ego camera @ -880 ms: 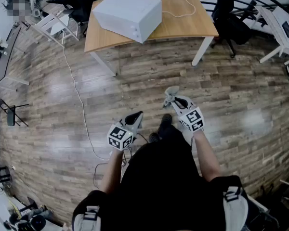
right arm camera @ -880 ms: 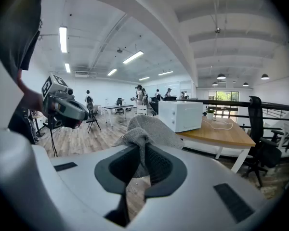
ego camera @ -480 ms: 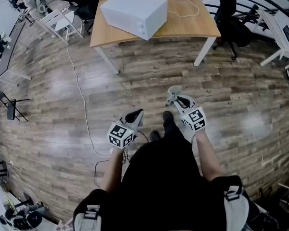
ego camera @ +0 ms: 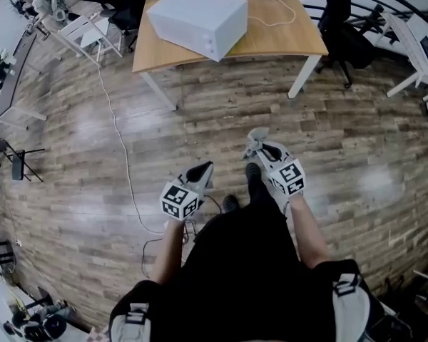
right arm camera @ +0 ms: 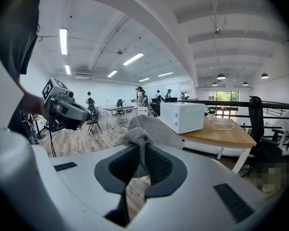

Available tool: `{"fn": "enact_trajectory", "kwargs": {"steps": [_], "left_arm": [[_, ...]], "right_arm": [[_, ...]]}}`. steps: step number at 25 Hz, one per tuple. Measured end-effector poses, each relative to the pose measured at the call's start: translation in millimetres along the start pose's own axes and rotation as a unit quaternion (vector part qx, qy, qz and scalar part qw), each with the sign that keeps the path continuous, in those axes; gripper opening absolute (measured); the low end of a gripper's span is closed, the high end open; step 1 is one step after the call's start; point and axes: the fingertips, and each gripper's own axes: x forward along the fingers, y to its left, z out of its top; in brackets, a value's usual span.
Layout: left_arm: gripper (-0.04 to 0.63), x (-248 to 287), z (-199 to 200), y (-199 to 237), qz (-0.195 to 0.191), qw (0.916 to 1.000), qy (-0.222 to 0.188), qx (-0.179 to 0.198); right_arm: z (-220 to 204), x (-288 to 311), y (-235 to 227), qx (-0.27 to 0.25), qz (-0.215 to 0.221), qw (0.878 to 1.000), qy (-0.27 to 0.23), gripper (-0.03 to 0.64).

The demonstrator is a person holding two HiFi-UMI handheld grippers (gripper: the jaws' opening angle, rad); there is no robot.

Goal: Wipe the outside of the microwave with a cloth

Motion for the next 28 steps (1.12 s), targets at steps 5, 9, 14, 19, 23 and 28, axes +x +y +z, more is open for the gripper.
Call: {"fn": "enact_trajectory", "kwargs": {"steps": [5, 9, 14, 19, 23, 28], "left_arm": [[0.002, 19, 19, 14, 0.006, 1.0, -0.002, 0.005], [0.002, 33, 32, 32, 0.024, 0.9996, -0.012, 0.0], [0.002, 46, 48, 50, 0.045, 0.9988, -0.019, 0.0], [0.002, 59, 62, 68, 0.072, 0.997, -0.026, -0.005], [0.002, 73, 69, 80, 0.091, 0.9954, -0.031, -0.008], [0.002, 82, 71, 82, 0.109, 0.9935, -0.029, -0.018]], "right_arm": [[0, 13, -23, 0.01, 0.003, 1.0, 0.019, 0.032], [2, 25, -42, -0.004, 0.016, 0.999, 0.028, 0.032], [13, 38, -71, -0.019, 0.028, 0.999, 0.028, 0.032], [22, 57, -103, -0.03, 0.04, 0.999, 0.014, 0.032], [31, 72, -120, -0.038, 0.054, 0.998, 0.013, 0.032], [26, 87, -137, -0.044, 0.074, 0.996, 0.011, 0.032]]}}
